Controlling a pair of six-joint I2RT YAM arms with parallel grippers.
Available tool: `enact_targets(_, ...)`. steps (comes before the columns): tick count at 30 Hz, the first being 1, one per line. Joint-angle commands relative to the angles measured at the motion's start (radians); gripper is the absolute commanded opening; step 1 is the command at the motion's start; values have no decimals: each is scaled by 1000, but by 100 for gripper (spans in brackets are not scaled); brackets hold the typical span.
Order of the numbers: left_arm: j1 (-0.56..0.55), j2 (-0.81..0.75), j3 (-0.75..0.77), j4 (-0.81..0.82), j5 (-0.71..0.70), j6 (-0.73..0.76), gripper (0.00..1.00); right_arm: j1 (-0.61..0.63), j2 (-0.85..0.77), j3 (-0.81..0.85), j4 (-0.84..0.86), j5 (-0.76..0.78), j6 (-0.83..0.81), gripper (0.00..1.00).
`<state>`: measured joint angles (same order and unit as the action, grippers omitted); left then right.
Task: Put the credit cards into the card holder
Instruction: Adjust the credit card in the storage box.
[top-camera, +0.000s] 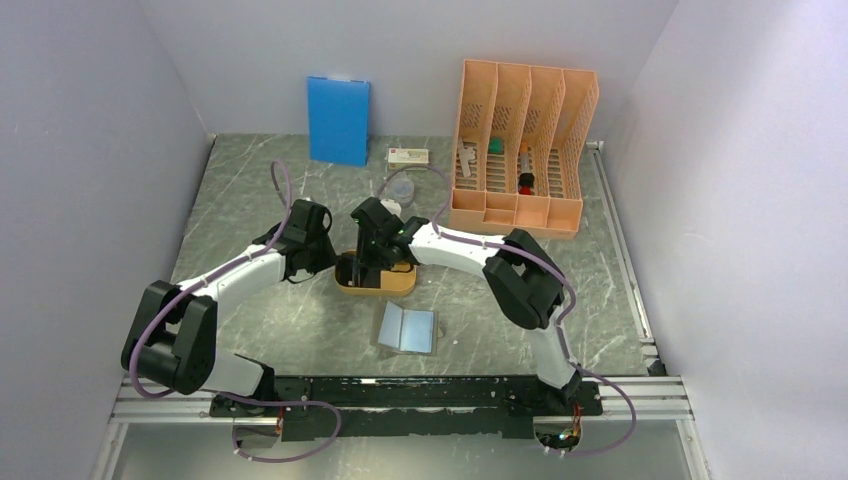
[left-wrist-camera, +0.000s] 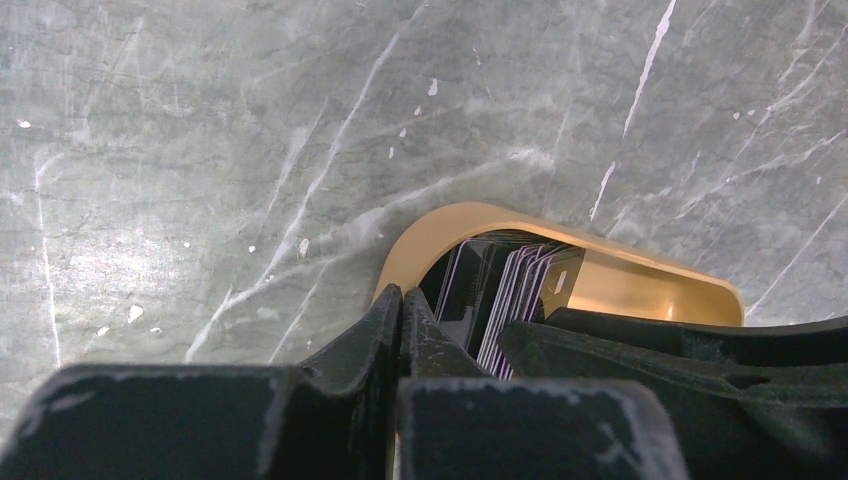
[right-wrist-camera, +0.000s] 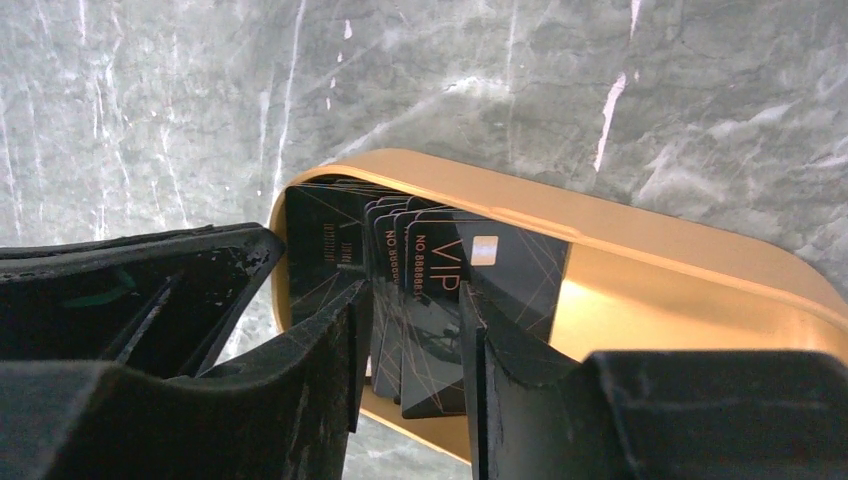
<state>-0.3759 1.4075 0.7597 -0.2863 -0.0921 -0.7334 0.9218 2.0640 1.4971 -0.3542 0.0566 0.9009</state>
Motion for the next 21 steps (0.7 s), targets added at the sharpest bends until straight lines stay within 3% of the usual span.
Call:
enact_targets(1, -1, 7, -24, -32, 50, -12, 5, 49, 65, 27, -5, -46, 14, 40)
enact_targets(15, 0, -54, 28, -99, 19, 1, 5, 52, 36, 16, -42, 21, -40, 37)
enact_targets(21, 0, -115, 27, -67, 63, 26, 23, 53, 40, 9, -25, 9, -42, 35)
